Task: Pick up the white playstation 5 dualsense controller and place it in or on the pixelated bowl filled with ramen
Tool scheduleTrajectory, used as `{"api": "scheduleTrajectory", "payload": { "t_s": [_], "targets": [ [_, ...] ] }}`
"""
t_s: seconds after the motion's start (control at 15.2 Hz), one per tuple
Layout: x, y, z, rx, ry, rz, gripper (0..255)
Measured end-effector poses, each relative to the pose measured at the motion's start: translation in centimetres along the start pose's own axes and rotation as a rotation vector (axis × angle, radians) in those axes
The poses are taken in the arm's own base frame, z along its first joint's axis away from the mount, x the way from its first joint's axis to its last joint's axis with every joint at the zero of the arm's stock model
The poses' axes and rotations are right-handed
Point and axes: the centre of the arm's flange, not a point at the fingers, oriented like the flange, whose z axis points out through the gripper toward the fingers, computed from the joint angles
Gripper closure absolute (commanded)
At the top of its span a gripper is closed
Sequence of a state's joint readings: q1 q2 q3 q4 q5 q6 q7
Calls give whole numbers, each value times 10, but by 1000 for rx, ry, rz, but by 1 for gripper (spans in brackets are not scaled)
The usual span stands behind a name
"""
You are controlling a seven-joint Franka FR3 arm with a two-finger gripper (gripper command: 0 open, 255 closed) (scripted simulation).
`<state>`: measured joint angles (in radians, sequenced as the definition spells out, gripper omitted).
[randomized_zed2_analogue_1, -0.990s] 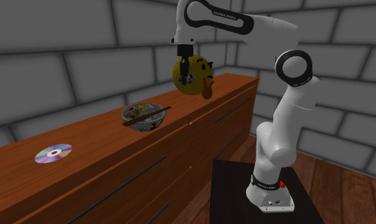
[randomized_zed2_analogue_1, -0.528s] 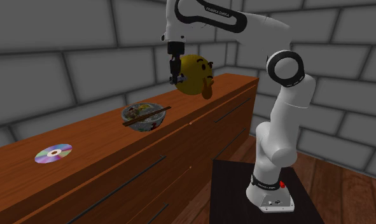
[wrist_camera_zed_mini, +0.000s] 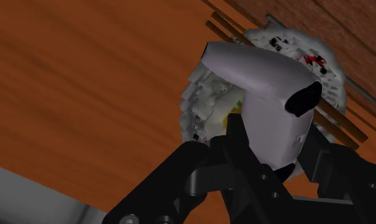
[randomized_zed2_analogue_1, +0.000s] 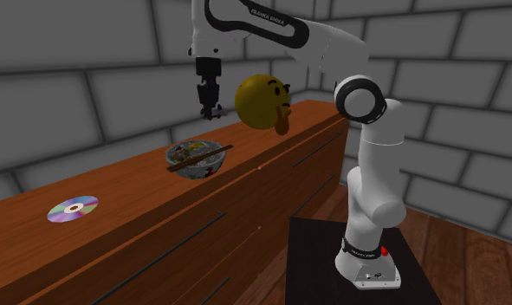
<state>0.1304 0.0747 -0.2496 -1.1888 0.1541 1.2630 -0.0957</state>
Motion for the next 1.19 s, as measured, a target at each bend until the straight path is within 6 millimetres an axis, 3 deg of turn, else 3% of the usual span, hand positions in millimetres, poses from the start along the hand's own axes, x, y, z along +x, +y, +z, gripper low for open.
{"api": "scheduleTrajectory", "payload": {
  "t_s": [0.4, 1.19],
  "targets": [
    [55, -45, 9, 0, 0, 1, 255],
    [57, -42, 66, 3, 13, -3, 255]
  ]
}}
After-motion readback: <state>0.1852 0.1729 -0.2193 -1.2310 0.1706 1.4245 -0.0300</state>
